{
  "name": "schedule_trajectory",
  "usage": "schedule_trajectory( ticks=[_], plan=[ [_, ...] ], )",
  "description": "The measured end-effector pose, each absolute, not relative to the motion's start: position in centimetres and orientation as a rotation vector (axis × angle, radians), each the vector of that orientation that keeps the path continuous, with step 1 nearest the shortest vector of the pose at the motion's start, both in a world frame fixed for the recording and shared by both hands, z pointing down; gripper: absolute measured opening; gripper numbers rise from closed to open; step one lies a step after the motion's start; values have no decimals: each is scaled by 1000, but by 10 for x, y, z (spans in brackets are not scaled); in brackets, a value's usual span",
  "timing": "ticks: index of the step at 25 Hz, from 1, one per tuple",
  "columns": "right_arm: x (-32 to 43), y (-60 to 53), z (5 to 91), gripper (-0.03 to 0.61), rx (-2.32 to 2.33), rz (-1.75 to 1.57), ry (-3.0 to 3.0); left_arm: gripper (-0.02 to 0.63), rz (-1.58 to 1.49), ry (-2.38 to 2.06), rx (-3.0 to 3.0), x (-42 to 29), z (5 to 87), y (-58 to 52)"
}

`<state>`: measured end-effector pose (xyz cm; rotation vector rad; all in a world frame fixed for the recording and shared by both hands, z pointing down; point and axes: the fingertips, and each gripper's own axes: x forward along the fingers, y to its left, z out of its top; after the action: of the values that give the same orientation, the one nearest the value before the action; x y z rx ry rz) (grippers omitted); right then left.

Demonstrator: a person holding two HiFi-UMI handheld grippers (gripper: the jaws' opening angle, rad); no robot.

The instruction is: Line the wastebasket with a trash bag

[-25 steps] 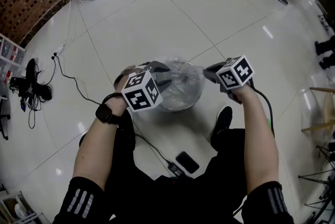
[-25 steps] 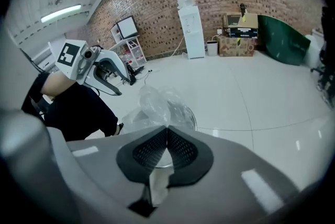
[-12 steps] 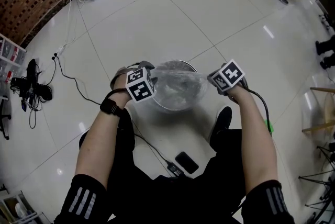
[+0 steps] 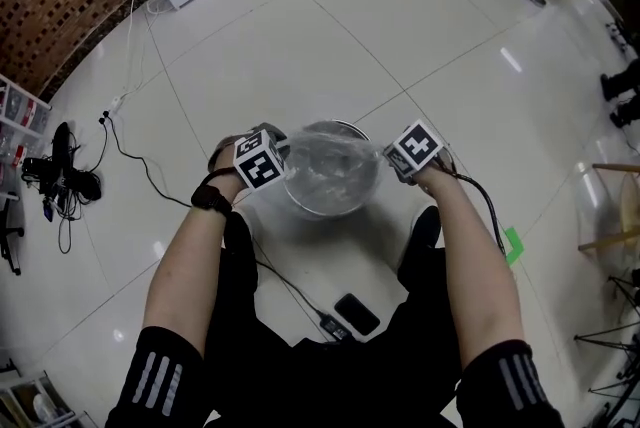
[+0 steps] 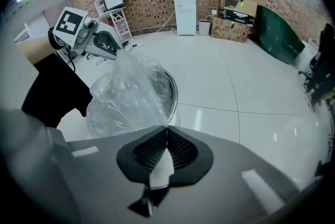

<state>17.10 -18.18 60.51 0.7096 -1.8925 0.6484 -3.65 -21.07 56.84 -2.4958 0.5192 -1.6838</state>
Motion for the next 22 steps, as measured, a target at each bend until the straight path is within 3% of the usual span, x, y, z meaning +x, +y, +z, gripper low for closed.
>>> schedule_trajectory(
  ticks=[7, 13, 22],
  plan=[
    [165, -178, 620, 8, 660, 663, -1844, -5, -1771, 358, -2607, -33, 600, -205],
    [170, -188, 626, 8, 694, 679, -1851, -6, -1773, 171, -2647, -12, 607, -198],
    [187, -244, 632, 8, 920, 594, -1909, -6, -1549, 472, -2708, -11, 573, -261]
  ],
)
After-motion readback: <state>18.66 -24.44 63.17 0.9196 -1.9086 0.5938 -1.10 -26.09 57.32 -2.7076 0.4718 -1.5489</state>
